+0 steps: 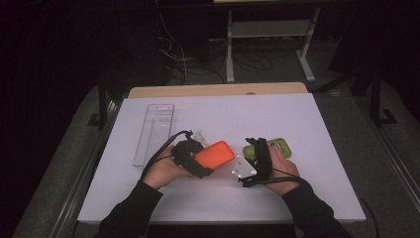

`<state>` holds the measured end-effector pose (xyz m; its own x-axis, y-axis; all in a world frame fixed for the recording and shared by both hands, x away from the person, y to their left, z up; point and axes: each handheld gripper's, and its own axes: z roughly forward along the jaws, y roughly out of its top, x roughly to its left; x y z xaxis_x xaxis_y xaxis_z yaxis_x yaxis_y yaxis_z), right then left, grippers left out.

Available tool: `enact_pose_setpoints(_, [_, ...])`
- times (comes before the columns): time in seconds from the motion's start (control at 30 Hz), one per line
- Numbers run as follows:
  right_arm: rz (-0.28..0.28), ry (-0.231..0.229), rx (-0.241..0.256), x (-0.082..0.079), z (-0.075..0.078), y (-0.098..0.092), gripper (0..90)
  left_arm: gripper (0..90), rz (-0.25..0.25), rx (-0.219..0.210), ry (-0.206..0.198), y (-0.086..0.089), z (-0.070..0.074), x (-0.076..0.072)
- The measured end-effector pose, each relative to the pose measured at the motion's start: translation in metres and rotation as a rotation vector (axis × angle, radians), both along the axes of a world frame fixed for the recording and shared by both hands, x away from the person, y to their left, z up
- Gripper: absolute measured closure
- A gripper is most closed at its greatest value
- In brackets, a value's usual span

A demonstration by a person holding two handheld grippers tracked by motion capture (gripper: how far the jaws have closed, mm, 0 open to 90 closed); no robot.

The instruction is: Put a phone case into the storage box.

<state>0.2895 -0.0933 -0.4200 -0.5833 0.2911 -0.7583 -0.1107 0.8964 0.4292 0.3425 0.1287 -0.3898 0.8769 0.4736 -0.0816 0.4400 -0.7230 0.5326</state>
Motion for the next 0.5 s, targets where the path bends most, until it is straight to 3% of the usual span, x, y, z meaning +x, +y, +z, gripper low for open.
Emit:
enact_pose_setpoints(0.13, [0.009, -0.043, -0.023, -0.004, -0.002, 0.004, 0.2, 15.9, 0.003, -0.004, -0.001, 0.000, 0.000, 0.000])
enact_pose_setpoints(0.2, [0.012, -0.064, -0.020, -0.006, -0.003, 0.006, 0.2, 15.9, -0.022, 0.023, -0.003, 0.001, 0.001, 0.001])
enact_pose_setpoints(0.37, [0.041, -0.156, -0.073, -0.009, -0.006, 0.010, 0.2, 15.9, -0.012, 0.010, 0.000, 0.001, 0.002, 0.001])
enact_pose_setpoints(0.5, [0.051, -0.165, -0.093, -0.012, -0.007, 0.014, 0.2, 15.9, -0.022, 0.021, 0.002, 0.002, 0.002, 0.001])
